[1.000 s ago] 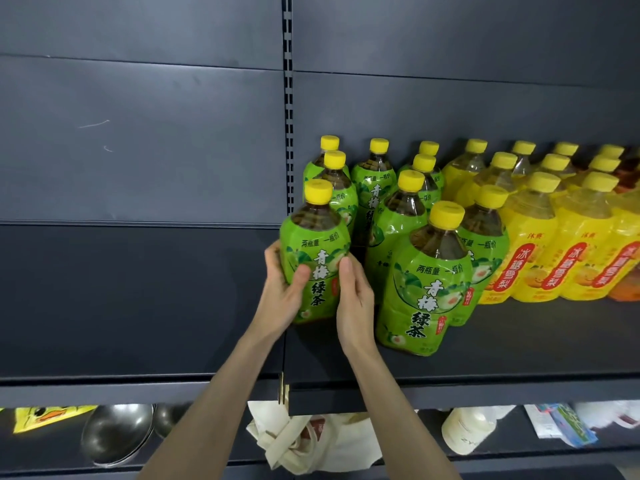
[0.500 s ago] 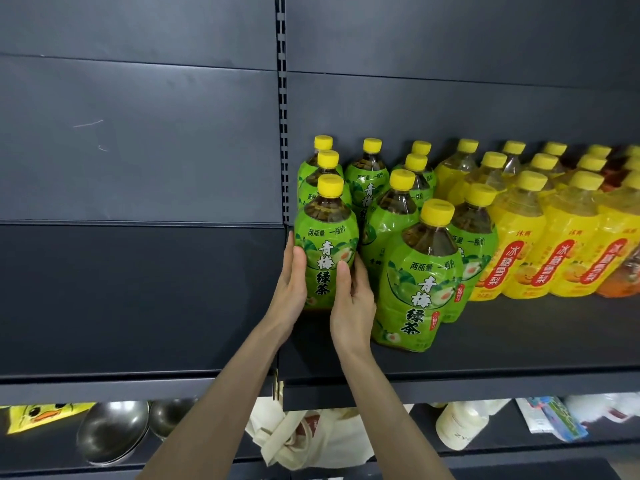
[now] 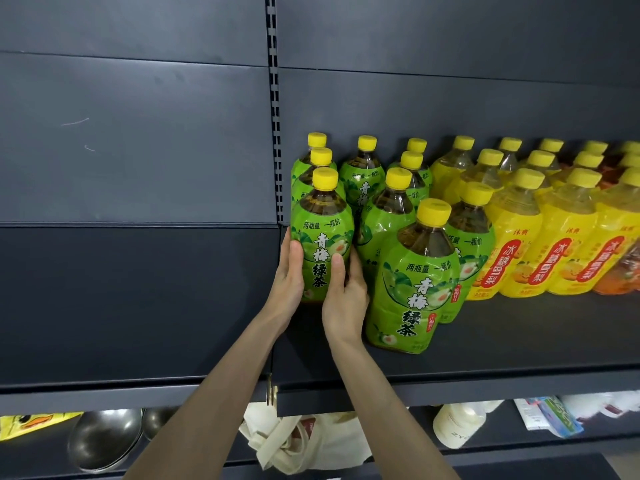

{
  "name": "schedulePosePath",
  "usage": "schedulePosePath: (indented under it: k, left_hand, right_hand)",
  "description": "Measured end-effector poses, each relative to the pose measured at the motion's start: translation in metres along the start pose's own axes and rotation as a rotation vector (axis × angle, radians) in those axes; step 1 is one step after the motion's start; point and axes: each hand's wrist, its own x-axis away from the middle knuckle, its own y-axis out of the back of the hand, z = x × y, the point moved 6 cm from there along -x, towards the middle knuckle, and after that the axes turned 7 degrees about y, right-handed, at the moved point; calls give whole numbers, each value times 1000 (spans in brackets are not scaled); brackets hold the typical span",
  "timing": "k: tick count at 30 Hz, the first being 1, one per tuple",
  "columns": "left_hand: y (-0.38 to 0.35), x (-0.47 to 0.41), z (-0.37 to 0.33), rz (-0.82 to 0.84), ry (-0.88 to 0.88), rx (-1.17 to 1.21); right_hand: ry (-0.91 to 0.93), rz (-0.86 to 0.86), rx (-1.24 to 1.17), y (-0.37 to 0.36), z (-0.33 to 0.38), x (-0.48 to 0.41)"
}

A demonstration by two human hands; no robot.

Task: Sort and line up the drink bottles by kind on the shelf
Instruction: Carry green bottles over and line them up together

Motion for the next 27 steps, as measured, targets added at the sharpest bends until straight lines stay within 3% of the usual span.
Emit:
schedulePosePath:
  k: [13,17,21,24,27]
  left_hand:
    - [2,14,-9,-28,-3,29]
    - [17,32,-8,-200,22,70]
    - [24,66,-10,-388,-108,-51]
    - [3,84,-18,-368,-195,-56]
    - [-34,91,-28,-272,-235,-75]
  right_hand:
    - [-37,-28,53,7,6,36]
    - [-30,-19,2,34,18,57]
    - [89,-97,8,79,44,64]
    - [201,-185,27,113,52,61]
    - [189,-253,-12,144,46,47]
